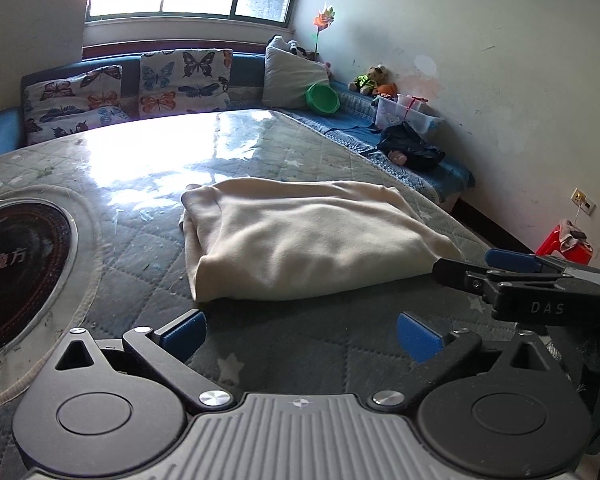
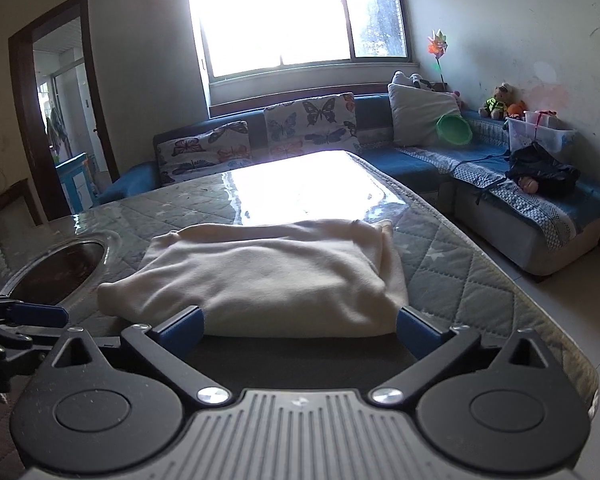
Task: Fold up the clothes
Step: 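Open both grippers and release the folded sweatshirt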
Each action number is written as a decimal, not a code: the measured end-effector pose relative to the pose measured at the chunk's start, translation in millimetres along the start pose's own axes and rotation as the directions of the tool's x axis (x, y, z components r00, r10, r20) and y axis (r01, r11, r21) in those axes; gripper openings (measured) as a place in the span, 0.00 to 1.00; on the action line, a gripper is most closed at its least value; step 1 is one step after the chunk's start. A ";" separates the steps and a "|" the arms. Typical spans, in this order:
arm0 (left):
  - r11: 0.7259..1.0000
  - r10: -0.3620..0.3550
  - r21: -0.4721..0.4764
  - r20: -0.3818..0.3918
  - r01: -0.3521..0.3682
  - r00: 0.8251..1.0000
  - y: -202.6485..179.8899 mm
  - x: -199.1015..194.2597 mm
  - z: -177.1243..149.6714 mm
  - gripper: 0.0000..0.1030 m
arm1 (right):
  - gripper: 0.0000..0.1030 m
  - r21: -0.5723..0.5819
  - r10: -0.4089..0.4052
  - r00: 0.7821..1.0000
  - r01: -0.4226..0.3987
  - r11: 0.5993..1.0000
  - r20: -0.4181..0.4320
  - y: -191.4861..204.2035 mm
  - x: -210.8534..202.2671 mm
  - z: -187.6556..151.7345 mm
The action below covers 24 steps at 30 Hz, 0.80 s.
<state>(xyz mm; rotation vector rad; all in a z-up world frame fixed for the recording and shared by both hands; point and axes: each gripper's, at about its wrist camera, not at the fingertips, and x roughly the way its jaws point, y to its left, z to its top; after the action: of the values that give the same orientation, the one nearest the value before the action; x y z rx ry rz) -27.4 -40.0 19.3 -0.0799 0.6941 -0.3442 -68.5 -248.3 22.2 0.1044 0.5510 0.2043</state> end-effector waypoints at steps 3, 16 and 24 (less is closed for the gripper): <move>1.000 0.008 0.007 0.007 -0.008 1.000 -0.6 -3.6 -3.4 1.00 | 1.00 0.005 0.002 1.000 -0.002 1.000 -0.002 3.7 -2.5 -1.3; 1.000 0.021 -0.001 -0.010 -0.021 1.000 -0.1 -16.4 -15.8 1.00 | 1.00 0.031 0.015 1.000 -0.015 0.999 0.008 13.2 -17.7 -9.4; 0.999 0.033 0.015 0.002 -0.033 0.999 -5.8 -30.1 -21.3 1.00 | 1.00 0.005 0.005 1.000 -0.005 1.000 0.009 22.6 -32.8 -14.3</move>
<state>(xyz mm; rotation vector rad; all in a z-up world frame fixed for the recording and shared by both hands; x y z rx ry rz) -64.2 -34.4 22.4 -0.0545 0.6905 -0.3176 -107.0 -232.8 30.2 0.1114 0.5419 0.2075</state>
